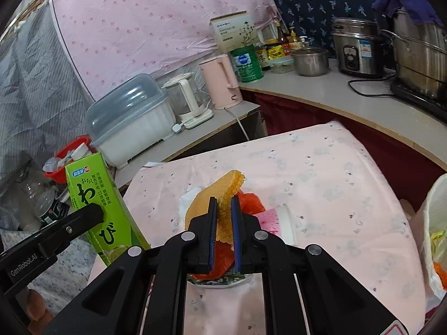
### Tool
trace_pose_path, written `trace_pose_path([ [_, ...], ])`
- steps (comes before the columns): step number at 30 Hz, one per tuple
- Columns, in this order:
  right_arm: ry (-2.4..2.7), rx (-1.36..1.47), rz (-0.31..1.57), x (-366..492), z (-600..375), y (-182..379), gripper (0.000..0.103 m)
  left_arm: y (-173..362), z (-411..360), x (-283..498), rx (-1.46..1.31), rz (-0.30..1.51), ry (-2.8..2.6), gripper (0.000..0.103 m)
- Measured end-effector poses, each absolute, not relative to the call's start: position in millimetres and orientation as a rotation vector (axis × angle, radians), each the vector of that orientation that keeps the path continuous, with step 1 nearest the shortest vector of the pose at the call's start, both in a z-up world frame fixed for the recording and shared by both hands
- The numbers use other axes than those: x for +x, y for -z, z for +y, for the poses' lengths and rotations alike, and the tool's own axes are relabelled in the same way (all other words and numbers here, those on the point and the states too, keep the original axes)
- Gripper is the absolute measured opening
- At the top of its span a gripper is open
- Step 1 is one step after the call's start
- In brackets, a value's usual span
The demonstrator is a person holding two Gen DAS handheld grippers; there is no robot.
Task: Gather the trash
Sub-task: 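Carry the foam tube with the right tool while the left tool carries the box to the bin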
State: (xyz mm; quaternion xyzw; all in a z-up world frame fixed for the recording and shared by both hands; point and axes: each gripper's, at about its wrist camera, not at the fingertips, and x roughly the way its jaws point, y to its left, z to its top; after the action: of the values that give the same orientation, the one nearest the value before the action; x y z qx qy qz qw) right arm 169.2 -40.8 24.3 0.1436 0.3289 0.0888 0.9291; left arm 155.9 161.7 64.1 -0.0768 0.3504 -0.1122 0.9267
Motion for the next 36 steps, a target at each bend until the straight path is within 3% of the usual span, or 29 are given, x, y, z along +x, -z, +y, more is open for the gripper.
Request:
trace_pose_path([
  [21, 0.197, 0.429, 0.558, 55.4, -244.3, -32.4, 0.010, -85.6, -56.0, 111.8, 0.019, 0.701, 0.592, 0.013],
  [36, 0.458, 0.545, 0.553, -15.5, -364.6, 11.9, 0.010, -69.2, -188.8, 103.2, 0.060, 0.729, 0.783, 0.013],
])
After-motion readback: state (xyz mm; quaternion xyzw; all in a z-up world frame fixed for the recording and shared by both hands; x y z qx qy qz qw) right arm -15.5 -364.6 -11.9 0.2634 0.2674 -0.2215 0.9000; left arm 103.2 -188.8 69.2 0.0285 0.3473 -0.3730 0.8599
